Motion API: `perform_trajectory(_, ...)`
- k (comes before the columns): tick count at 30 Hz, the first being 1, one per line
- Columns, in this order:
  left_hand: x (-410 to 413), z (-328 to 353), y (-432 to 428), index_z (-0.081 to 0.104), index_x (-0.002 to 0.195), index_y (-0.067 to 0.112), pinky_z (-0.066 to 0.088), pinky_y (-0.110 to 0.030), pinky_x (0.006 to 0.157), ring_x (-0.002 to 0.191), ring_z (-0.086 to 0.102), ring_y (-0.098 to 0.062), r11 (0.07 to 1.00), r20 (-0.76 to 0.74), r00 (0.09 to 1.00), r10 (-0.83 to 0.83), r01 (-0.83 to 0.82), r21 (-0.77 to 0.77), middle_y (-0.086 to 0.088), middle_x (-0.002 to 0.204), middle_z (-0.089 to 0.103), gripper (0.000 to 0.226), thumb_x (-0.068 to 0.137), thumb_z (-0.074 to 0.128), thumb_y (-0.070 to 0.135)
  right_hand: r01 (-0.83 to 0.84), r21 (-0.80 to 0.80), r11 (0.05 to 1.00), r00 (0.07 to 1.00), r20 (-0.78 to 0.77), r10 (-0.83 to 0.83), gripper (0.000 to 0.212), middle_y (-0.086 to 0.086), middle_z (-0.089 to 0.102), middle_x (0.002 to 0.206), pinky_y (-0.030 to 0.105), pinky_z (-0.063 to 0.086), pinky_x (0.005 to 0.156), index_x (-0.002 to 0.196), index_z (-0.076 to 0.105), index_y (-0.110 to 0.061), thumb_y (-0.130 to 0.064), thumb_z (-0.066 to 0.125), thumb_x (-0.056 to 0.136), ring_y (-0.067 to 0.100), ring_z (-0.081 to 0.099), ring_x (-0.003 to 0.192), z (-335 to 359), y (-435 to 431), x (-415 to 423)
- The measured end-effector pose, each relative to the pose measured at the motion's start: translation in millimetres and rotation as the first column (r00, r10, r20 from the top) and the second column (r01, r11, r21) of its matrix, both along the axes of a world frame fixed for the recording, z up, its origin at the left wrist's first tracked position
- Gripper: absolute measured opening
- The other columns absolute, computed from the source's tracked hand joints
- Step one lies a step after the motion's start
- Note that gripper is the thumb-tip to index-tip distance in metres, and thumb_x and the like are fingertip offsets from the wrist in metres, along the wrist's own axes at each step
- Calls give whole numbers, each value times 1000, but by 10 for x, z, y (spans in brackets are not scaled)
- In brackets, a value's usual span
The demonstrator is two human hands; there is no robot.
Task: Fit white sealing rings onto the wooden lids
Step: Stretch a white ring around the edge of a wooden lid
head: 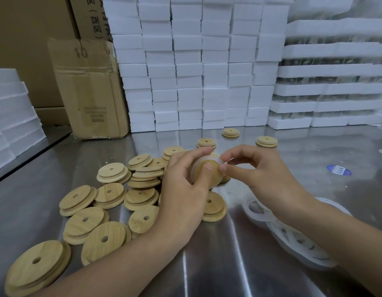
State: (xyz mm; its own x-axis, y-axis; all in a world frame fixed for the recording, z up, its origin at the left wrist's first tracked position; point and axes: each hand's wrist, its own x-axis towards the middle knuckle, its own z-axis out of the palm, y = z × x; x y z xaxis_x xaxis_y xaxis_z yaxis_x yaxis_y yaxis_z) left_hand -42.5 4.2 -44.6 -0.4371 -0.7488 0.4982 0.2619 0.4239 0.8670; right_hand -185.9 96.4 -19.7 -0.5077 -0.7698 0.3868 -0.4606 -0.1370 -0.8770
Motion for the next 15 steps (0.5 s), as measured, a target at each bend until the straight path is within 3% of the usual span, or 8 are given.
perform_trajectory(3,-5,1,-6,78,107,40,57,-53,100,115,71,-21,1000,34,999,2,-1,-27,4,118,72,30,99,72,11,-26,41,999,1000,-12,26,5,-4,76,103,36,52,102,91,80,-24,-23,84,87,10,71,104,7,7,9)
perform_trajectory(7,-4,5,8,78,102,39,57,-55,99,112,71,-18,999,65,998,-16,19,-46,6,113,74,30,99,72,10,-132,33,991,990,54,130,6,7,78,100,22,56,88,88,78,-12,-16,79,92,21,73,100,81,30,-24)
perform_trajectory(9,-9,16,28,77,106,39,59,-56,96,112,72,-18,997,64,997,-40,44,-56,6,115,75,30,100,71,10,-150,11,989,982,119,147,6,11,79,100,21,56,89,89,78,-11,-16,77,93,24,74,101,123,44,-81)
perform_trajectory(12,-4,26,44,76,110,39,59,-55,96,114,71,-17,996,54,998,-43,46,-72,6,118,74,31,101,70,10,-169,19,986,976,140,164,8,6,80,97,20,55,84,95,79,-11,-18,75,94,13,74,94,129,46,-104)
perform_trajectory(15,14,19,28,76,112,36,57,-51,102,116,70,-16,999,37,999,-29,31,-38,5,122,72,32,102,67,7,-113,27,993,979,174,107,11,-2,80,105,27,55,87,96,81,-18,-26,74,96,7,73,102,116,32,-112)
